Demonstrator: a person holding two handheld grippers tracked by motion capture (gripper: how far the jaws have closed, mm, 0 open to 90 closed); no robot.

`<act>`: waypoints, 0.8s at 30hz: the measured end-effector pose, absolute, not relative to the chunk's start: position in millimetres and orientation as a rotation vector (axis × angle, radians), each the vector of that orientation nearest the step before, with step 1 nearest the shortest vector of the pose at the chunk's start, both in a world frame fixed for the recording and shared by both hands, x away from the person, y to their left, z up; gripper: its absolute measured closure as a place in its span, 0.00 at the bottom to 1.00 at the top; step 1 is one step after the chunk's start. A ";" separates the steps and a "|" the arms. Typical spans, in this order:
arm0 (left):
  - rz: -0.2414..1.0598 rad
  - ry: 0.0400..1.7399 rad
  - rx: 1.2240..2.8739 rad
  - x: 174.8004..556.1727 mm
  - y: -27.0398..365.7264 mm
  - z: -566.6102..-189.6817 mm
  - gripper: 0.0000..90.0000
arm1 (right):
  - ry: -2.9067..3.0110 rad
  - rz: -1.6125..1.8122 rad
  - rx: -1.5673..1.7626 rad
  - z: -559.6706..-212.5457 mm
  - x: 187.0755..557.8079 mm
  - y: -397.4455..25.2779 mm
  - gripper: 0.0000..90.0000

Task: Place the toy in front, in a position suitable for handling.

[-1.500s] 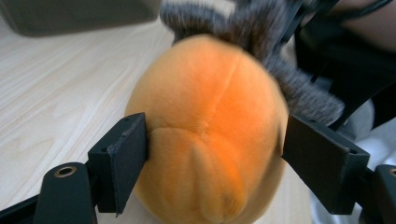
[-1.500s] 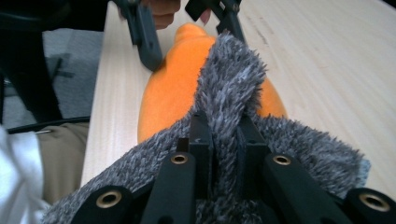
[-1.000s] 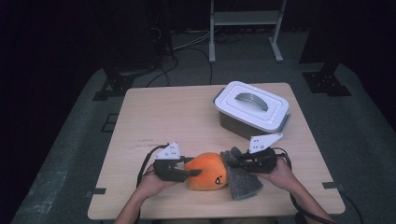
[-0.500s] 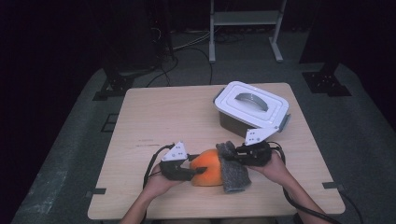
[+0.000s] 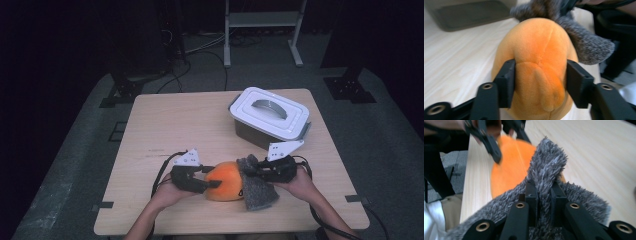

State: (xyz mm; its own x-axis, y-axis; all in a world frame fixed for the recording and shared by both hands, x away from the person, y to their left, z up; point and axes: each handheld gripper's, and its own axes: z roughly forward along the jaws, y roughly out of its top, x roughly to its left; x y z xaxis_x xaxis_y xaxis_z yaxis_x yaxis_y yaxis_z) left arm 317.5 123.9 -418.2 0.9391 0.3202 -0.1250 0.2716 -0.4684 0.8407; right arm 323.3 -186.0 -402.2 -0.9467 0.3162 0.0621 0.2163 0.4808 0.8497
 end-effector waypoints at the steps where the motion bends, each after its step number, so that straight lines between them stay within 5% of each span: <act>1: 0.065 0.419 2.081 316.5 123.8 -418.4 0.53 | 2.606 1.486 0.452 -397.1 322.8 -183.2 0.88; 10: 0.146 0.346 2.131 298.6 115.2 -413.9 0.54 | 2.685 1.362 0.204 -370.0 314.0 -113.8 0.88; 18: 0.111 0.349 2.105 297.4 122.2 -418.7 0.52 | 2.656 1.402 0.316 -380.1 317.7 -147.2 0.88; 21: 0.087 0.328 2.097 299.3 120.5 -416.0 0.40 | 2.657 1.427 0.349 -387.7 314.4 -159.3 0.88; 22: 0.062 0.332 2.096 301.2 118.6 -413.6 0.24 | 2.657 1.429 0.349 -389.6 313.6 -160.8 0.88; 24: 0.047 0.350 2.126 306.0 112.2 -412.0 0.16 | 2.651 1.474 0.350 -395.8 311.9 -166.2 0.88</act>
State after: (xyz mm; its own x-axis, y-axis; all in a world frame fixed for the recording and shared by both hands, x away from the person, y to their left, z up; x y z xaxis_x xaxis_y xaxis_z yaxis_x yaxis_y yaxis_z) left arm 306.0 112.2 -412.0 0.9583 0.2670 -0.1020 0.2305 -0.5106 0.8284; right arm 311.9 -166.2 -395.8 -0.9699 0.2414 0.0334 0.1558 0.5088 0.8467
